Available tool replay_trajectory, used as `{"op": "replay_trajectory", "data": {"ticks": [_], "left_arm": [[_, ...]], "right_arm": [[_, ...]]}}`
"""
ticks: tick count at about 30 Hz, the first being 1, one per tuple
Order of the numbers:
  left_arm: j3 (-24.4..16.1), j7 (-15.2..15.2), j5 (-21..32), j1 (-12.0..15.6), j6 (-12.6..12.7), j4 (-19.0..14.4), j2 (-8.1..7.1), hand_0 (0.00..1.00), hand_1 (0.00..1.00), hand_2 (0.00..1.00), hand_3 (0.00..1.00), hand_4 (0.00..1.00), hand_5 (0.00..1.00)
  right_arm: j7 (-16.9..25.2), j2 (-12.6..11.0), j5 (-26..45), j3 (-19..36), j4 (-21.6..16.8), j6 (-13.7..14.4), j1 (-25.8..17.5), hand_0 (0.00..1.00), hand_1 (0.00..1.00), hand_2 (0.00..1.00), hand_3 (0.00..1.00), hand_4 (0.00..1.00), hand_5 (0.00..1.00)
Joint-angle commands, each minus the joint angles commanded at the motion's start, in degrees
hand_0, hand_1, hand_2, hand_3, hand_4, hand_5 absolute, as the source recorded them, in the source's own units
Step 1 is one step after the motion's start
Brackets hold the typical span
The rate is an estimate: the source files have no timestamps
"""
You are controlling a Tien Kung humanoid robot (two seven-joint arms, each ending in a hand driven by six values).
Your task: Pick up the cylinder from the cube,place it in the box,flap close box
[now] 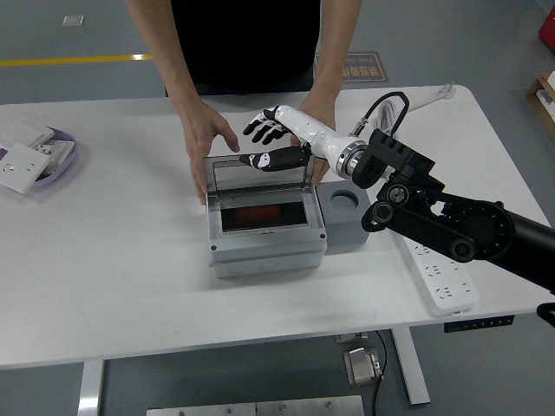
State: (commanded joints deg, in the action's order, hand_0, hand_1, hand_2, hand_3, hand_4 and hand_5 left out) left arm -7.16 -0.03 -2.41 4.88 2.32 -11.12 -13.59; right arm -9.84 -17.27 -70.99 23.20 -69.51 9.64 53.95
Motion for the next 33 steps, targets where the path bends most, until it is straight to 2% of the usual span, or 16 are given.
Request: {"op": "replay_trajectory", "data": {"ticks": [4, 13, 20, 23, 28, 33], "left_arm": [[-0.18, 0.00, -0.16, -0.02, 0.01, 0.00, 0.01, 0.629, 0.647, 0.625, 0.668, 0.722, 0.253], [-0.57, 0.04, -0.35, 0.27, 0.02, 0.04, 0.10, 0.629, 0.647, 0.625, 0.668, 0.722, 0.253], [-1.08, 0.04, -0.74, 0.29, 0.02, 0.04, 0.13, 0.629, 0.647, 0.625, 0.668, 0.722, 0.253], [-1.29, 0.06, -0.94, 0.29, 0.06, 0.01, 0.14, 0.629, 0.647, 0.625, 0.668, 0.722, 0.253], [-2.06, 0.07, -1.54, 0.09, 0.17, -0.03, 0.16, 0.629, 0.647, 0.625, 0.668, 0.722, 0.253], [-1.89, 0.11, -1.38, 0.13, 0.34, -0.06, 0.14, 0.629, 0.647, 0.625, 0.668, 0.722, 0.253]], "right_arm": [[-0.34, -0.93, -0.69, -0.54, -1.10, 0.12, -0.34, 0.680, 0.611, 0.638, 0.671, 0.786, 0.388], [-2.06, -5.03, -5.73, -0.94, -10.71, 0.66, -4.50, 0.670, 0.606, 0.633, 0.669, 0.777, 0.386], [-2.99, -6.33, -8.90, -1.14, -16.69, 1.61, -7.77, 0.665, 0.605, 0.634, 0.669, 0.772, 0.391], [-3.49, -6.36, -10.13, -1.20, -17.84, 2.19, -8.73, 0.665, 0.606, 0.633, 0.669, 0.768, 0.393], [-4.09, -6.09, -10.94, -2.14, -17.15, 1.75, -10.30, 0.665, 0.606, 0.633, 0.669, 0.768, 0.393], [-4.25, -7.10, -11.29, -0.60, -17.48, 1.25, -11.36, 0.655, 0.604, 0.630, 0.668, 0.754, 0.399]]}}
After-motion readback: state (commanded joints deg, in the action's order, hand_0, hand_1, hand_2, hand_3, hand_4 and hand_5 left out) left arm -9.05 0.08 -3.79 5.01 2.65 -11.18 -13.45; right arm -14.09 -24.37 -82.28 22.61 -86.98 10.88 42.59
